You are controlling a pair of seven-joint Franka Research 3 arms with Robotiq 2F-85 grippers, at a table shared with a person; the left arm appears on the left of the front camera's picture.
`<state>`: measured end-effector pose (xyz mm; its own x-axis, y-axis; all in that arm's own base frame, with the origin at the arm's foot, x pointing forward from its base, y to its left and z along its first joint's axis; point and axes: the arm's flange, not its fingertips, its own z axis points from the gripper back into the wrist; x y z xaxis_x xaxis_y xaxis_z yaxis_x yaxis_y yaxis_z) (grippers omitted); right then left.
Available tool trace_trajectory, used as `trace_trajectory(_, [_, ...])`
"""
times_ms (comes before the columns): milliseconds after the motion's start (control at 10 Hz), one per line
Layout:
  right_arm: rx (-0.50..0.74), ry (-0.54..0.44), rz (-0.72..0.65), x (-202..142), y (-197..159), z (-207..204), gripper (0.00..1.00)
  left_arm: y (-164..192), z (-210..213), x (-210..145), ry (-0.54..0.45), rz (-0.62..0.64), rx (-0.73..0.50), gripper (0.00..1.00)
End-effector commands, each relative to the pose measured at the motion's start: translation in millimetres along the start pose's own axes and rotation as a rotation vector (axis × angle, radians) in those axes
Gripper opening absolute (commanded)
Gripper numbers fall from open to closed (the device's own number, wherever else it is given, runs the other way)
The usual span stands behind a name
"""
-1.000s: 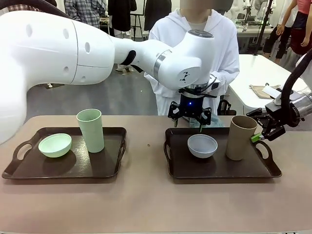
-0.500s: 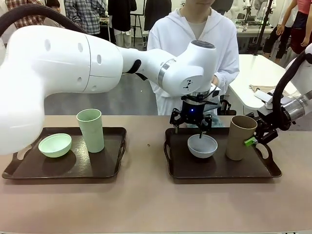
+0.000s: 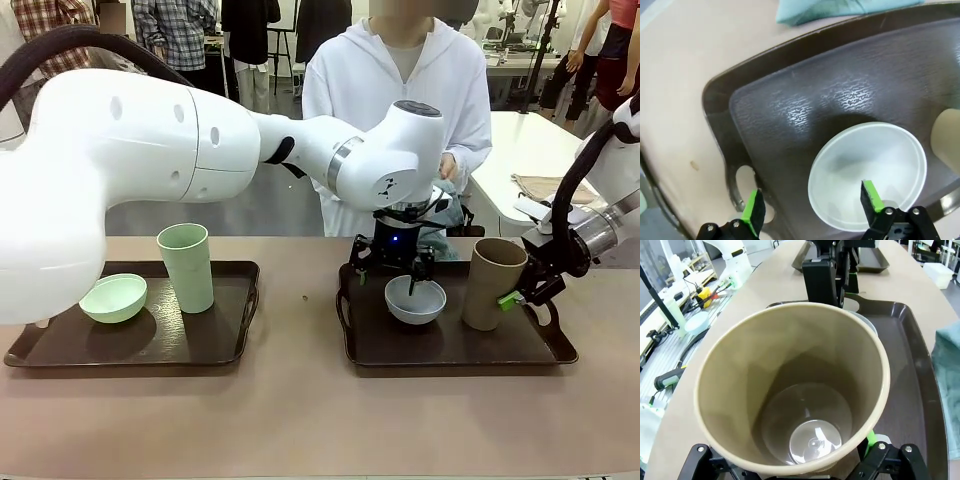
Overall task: Set up a tray with a mat and arrange the tableware.
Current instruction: Pick up the Picnic Bowl and Reusable plastic cup from the Handle tray in front of the human's position and hold them in the air.
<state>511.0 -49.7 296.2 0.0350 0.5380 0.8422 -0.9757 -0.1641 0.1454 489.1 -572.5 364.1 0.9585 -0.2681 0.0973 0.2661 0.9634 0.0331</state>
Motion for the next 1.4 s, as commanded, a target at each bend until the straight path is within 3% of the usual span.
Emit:
trace_trajectory(0, [-0.012,0.007,-0.012,2.4,-7.0,0.3,1.0,-3.1,2.8,5.3,0.017,0.065,-0.049,1.0])
trace_trajectory(200, [-0.047,0.013,-0.022,2.2,-5.3,3.7,1.0,3.6,9.8,0.7,0.043,0.081,-0.088,1.0])
trace_trajectory(300, [-0.005,0.0,0.002,0.7,-0.9,1.1,1.0,0.4,-1.5,0.6,0.019,0.039,-0.026,1.0])
trace_trajectory(500, [-0.005,0.0,0.002,0.7,-0.9,1.1,1.0,0.4,-1.5,0.6,0.019,0.039,-0.026,1.0])
trace_trajectory(1300, [-0.041,0.007,-0.013,-15.3,-13.6,-13.0,1.0,9.8,-25.8,16.9,0.03,0.204,-0.133,1.0])
